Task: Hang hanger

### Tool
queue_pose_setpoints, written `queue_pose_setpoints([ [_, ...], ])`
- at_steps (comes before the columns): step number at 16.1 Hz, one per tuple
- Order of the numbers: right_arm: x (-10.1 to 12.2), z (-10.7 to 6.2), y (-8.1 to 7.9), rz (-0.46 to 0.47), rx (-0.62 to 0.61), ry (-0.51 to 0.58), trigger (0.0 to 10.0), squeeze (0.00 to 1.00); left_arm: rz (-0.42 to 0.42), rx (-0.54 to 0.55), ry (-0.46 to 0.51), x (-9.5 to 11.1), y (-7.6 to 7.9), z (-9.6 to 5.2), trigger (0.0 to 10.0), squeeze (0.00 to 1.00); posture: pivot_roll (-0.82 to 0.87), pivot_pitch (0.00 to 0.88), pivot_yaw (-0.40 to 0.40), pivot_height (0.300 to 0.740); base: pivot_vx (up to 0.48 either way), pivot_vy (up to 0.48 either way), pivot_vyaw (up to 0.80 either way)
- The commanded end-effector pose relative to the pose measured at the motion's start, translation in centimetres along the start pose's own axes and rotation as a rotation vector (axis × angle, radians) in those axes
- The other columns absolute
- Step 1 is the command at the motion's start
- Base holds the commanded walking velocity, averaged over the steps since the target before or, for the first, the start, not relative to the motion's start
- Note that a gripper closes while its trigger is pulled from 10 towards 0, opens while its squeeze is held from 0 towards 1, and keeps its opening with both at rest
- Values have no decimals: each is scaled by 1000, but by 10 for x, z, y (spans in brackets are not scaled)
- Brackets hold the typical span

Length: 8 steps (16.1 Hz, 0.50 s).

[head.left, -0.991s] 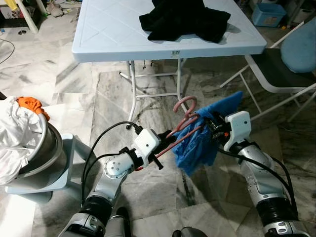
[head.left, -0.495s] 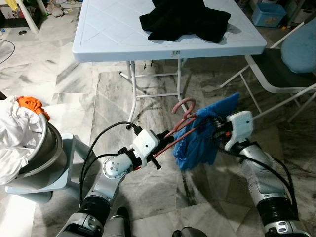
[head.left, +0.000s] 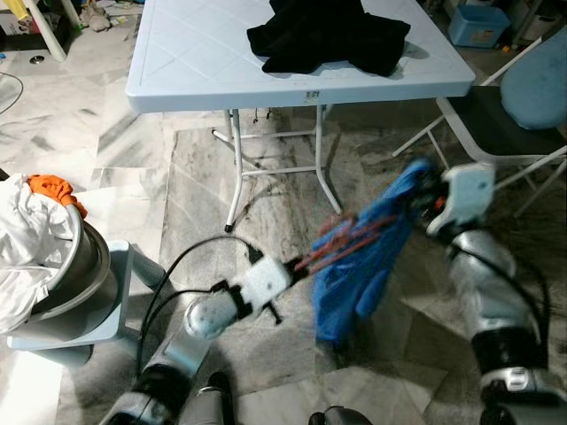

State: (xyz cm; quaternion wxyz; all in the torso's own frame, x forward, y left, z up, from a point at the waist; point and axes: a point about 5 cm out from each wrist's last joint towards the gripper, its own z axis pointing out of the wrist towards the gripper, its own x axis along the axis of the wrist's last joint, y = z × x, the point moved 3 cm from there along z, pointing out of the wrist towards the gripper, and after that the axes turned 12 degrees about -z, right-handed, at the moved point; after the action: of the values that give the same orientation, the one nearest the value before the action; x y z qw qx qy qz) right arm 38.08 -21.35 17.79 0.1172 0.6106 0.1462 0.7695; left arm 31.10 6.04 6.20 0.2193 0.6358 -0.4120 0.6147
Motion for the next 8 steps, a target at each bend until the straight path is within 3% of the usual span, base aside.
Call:
queue_pose_setpoints([
  [1,-4,1,11,-19,-52,-24,0,0,49,-31,2,0,6,-3,0,0,-87,225,-51,740,0,0,0],
  [5,-29,-2,19,-84,-122,-164,0,0,59,26,30,-1,4,-13,0,0,-71,226,-51,740,0,0,0],
  [8,-60,-18,38,-125,-220,-329,0,0,73,152,52,-2,-7,-24,0,0,-66,226,-50,740,0,0,0],
])
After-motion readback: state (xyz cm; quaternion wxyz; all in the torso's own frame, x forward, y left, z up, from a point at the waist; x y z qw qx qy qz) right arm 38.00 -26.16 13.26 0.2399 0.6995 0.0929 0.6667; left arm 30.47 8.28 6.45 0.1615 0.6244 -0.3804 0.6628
